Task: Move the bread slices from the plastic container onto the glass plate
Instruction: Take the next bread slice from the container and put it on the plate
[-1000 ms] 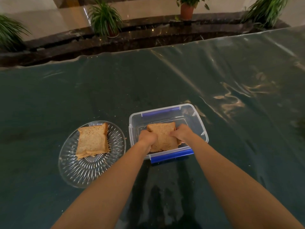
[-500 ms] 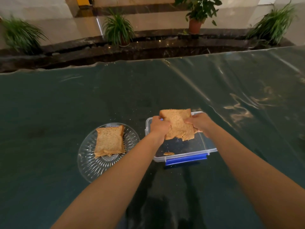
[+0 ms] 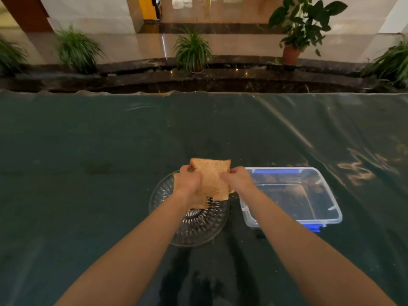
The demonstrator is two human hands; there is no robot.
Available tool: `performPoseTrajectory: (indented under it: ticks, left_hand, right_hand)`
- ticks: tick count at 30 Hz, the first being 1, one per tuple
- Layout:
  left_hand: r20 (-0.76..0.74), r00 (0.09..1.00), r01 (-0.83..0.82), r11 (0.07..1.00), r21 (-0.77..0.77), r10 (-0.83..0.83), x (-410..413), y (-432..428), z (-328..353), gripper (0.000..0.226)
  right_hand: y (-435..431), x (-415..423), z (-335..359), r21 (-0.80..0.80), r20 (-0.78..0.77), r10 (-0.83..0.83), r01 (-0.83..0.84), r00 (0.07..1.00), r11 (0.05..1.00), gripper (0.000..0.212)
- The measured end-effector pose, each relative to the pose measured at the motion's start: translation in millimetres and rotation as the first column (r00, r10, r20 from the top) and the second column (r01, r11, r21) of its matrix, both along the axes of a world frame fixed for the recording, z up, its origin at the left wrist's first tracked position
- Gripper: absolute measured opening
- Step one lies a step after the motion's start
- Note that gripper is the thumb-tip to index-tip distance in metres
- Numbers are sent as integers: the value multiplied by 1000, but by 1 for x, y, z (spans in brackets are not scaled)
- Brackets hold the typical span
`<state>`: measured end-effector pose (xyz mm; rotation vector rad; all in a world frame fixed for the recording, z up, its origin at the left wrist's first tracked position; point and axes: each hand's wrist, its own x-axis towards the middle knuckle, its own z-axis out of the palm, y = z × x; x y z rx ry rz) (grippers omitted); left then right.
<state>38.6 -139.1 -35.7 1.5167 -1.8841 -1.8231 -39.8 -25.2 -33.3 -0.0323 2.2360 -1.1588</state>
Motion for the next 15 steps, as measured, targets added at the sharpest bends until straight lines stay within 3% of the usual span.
performPoseTrajectory:
  ticks: [9,13,15]
  left_hand:
    - [104,994,46,998,-42,-41,37,-44,-33,57]
    - [151,979,151,983,-107,-134,39,-52,-41,58]
    - [206,960,221,965,-141,-189,42,-55,-44,56]
  right_hand:
    - [-50,38,-37,101,-48,39,-34,998,994,50]
    - [-57,40,-49,156,-103,92,-75,990,985,20]
    - [-57,42,-55,179,-110,98,-77,989,981,25]
